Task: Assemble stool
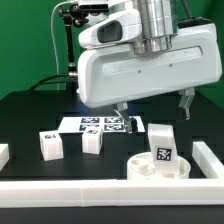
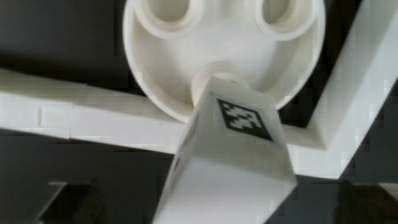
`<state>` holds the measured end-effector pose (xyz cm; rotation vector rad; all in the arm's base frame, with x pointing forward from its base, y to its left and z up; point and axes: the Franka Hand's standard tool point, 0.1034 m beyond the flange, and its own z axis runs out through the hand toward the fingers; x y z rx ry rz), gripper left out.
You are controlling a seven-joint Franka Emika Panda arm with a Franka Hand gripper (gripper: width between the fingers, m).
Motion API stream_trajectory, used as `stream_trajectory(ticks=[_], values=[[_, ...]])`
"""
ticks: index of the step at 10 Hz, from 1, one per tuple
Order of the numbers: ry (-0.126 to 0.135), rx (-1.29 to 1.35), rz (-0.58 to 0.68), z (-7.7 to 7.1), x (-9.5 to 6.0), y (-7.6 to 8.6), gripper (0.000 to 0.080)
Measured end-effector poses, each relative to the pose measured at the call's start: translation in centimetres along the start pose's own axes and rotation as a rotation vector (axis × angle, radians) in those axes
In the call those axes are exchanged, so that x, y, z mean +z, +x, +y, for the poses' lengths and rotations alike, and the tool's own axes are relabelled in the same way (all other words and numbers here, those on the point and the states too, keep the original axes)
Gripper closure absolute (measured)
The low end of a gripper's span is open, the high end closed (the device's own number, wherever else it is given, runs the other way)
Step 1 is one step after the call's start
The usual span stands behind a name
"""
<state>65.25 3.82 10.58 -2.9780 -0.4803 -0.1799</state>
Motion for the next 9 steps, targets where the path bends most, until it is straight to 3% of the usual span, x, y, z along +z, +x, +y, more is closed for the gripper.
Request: stream_trajectory(ticks=[4, 9], values=[[-0.042, -0.494, -0.032, -0.76, 0.45, -0.07, 0.015], [-0.049, -0.841, -0.056, -0.18, 0.63, -0.3, 0.015]])
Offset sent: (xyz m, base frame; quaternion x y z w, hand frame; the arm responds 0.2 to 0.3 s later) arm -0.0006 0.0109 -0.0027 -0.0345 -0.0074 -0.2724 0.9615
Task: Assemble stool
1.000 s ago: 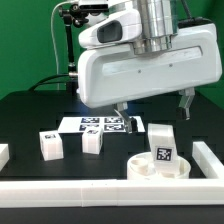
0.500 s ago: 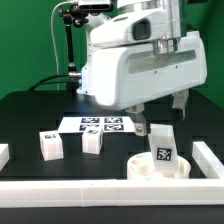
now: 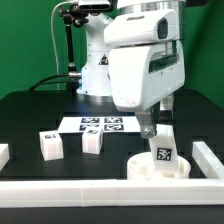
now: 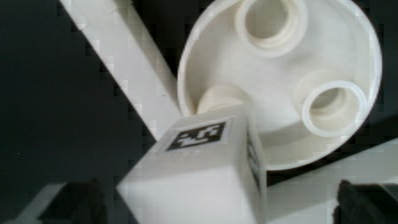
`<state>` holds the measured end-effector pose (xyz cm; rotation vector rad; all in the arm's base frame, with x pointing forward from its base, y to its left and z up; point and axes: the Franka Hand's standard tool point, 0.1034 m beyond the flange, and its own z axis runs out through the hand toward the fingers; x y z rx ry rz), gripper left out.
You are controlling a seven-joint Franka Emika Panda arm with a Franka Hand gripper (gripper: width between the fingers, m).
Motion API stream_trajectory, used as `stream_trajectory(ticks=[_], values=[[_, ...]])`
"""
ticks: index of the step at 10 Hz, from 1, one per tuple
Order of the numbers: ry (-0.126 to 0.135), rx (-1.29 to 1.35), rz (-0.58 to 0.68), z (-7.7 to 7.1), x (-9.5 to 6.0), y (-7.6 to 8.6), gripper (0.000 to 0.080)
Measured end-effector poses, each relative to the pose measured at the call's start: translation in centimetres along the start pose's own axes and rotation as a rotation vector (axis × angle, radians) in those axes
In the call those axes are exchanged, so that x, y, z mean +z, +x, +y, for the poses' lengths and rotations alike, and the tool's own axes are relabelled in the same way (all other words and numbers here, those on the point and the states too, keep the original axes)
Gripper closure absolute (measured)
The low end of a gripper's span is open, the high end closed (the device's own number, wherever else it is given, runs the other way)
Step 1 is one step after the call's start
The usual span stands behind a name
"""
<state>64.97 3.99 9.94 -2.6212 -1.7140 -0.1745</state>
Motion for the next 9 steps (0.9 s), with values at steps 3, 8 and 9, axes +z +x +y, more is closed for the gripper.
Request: stream_trajectory(ticks=[3, 8, 9], values=[[0.003, -0.209, -0.032, -0.4, 0.5, 0.6, 0.015], [0.015, -0.194, -0.03, -0.8, 1.3, 1.5, 0.015], [0.015, -0.193, -0.031, -0.8, 1.4, 1.5, 0.0258]])
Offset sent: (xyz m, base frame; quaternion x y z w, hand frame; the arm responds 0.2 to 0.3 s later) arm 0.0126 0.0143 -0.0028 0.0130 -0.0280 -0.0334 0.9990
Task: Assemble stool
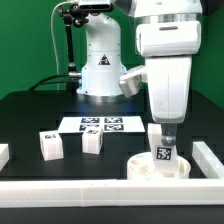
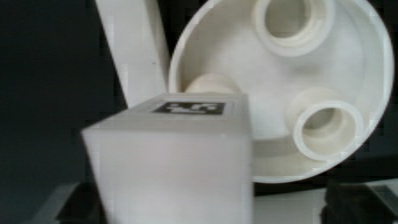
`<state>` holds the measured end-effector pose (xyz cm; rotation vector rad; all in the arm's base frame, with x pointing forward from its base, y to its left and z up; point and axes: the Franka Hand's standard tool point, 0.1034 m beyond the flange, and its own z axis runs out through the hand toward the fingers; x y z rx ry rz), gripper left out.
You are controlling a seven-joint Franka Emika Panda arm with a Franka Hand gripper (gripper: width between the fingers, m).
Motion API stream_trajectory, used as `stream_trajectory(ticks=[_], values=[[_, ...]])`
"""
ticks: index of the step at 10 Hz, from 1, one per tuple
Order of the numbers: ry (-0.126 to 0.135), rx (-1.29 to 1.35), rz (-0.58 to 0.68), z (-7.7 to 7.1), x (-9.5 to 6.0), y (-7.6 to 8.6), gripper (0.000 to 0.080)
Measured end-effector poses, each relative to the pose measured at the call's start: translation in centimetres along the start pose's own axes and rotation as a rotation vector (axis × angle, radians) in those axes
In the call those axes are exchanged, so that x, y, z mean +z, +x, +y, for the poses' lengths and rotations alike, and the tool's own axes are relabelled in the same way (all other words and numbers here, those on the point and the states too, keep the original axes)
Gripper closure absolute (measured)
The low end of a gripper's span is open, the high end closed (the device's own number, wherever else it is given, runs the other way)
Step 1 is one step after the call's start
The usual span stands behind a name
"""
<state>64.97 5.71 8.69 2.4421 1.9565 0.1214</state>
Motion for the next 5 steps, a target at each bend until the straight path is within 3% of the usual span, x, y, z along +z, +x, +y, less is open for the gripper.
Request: stream_trajectory(ticks=[1, 2, 5], values=[[0.0, 0.001, 0.0, -0.01, 0.02, -0.04, 0.0396], [0.001, 0.001, 0.0, -0.01, 0.02, -0.07, 0.0461], [0.004, 0.034, -0.001, 0.0, 0.05, -0.12, 0.0461]])
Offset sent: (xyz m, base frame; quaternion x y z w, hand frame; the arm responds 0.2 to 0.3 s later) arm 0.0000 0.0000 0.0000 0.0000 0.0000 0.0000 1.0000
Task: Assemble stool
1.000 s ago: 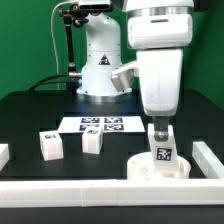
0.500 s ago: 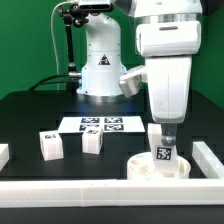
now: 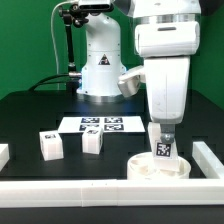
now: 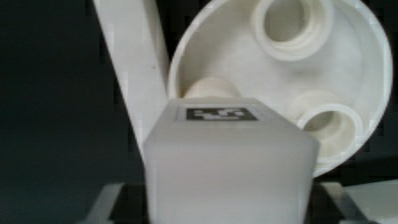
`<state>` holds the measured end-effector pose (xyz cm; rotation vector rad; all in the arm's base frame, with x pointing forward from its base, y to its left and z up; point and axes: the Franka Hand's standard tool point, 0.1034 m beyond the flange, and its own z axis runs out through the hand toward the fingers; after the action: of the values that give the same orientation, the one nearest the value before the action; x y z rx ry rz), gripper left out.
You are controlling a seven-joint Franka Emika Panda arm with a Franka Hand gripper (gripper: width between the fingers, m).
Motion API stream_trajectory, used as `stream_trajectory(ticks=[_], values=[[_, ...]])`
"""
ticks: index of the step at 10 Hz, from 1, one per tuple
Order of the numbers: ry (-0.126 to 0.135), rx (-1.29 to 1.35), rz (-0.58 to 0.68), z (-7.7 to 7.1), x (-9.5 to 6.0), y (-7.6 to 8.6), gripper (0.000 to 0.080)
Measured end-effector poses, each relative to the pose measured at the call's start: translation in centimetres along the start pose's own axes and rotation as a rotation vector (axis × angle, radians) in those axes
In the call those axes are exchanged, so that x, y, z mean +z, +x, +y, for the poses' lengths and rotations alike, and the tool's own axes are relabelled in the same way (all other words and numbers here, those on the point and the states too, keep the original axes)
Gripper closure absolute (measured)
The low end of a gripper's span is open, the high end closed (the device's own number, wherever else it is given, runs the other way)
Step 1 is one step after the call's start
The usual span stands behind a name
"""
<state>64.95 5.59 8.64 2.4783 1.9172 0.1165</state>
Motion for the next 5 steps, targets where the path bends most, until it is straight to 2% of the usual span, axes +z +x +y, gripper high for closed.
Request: stream_trajectory(ticks=[1, 5], values=[[0.007, 0.032, -0.001, 0.06, 0.01, 0.02, 0.0461], [0.005, 0.363, 0.002, 0.12, 0.04, 0.01, 0.0459]])
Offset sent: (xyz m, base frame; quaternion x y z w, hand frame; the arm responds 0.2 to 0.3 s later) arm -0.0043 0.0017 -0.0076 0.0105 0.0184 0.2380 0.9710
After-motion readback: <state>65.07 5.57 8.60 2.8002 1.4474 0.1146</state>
